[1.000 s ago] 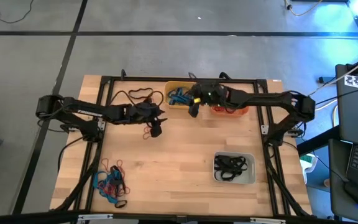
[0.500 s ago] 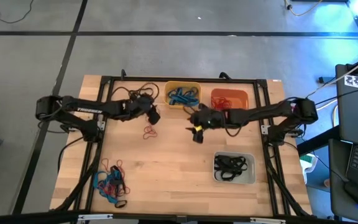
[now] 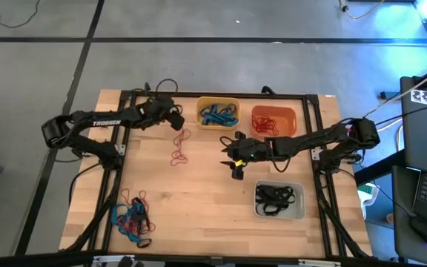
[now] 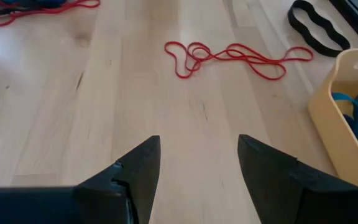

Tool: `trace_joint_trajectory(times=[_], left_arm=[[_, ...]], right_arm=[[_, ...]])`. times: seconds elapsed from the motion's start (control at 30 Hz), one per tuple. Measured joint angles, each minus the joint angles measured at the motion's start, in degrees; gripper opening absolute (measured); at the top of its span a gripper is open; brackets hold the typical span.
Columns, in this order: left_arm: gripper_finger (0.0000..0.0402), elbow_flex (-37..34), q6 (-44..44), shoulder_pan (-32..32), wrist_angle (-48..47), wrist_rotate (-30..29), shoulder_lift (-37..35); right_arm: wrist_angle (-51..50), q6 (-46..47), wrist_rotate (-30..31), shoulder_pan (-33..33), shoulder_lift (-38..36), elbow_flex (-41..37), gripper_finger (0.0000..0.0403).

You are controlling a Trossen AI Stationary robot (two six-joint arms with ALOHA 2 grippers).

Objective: Sort rubber bands into baskets
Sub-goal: Put the black rubber band into the white bin

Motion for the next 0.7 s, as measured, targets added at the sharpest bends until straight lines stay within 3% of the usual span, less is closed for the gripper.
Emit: trace_joint_trajectory(times=[0.33, 0.7], left_arm=[[0.0172, 0.0, 6.3, 7.7, 0.2, 8.8, 7.1], [0.0172, 0.0, 11.9, 9.4, 0.9, 11.0, 13.7]], right_arm=[[-0.2, -1.2, 0.0, -0.1, 0.0, 0.0, 0.0215], [-0.3, -1.2, 0.0, -0.1, 0.0, 0.0, 0.0215]])
